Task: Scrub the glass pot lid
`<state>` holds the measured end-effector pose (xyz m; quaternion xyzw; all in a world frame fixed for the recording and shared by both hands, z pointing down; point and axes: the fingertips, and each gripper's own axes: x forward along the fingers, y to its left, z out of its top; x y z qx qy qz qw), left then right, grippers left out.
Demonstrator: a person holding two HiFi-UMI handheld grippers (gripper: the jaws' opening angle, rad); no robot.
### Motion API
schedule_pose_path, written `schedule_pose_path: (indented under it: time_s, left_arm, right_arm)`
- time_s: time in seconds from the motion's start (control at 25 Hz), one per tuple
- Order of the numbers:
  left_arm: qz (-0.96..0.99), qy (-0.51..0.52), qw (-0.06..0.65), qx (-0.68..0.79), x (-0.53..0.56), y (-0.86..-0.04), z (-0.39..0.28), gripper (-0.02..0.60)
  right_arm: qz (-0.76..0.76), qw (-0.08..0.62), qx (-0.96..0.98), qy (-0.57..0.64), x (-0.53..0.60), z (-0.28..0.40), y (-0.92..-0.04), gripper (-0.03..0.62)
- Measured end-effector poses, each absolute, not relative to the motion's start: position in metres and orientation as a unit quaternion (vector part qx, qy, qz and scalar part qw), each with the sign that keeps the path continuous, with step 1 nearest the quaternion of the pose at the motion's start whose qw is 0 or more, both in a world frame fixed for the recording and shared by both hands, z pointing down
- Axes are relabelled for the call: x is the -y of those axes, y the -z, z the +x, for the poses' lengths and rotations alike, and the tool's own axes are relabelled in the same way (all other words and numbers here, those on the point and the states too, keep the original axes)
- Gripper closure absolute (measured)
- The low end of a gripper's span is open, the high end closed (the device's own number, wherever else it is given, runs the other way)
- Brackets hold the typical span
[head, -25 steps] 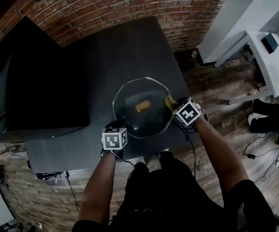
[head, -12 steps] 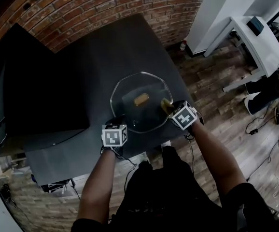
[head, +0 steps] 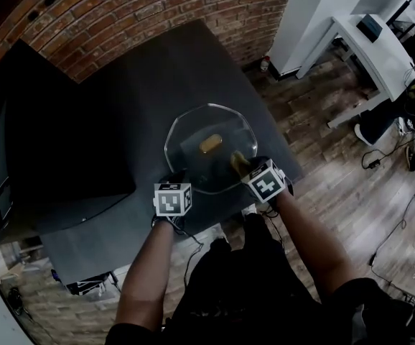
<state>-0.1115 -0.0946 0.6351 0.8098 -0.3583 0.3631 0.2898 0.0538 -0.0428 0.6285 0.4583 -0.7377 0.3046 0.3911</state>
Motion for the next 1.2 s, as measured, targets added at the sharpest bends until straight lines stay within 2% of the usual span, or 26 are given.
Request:
schedule_pose_path:
  time_s: [0.48, 0.8, 1.2]
  left_arm:
    - [0.821, -0.360, 0.282, 0.343, 0.093, -0.636, -0.110, 0.548]
    - [0.824, -0.358, 0.283, 0.336, 0.093, -0.635, -0.111, 0.548]
    - [0.824, -0.362, 0.279, 0.336, 0.092, -0.634, -0.111, 0.548]
  right_arm:
    - [0.435, 0.391, 0.761, -0.281, 0.041, -0.032, -0.625, 0.546]
    - [0.427, 0.387, 0.767, -0.280, 0.047, -0.064, -0.625, 0.546]
    - [0.439, 0.325, 0.766, -0.339, 0.046, -0.079, -0.630, 0.545]
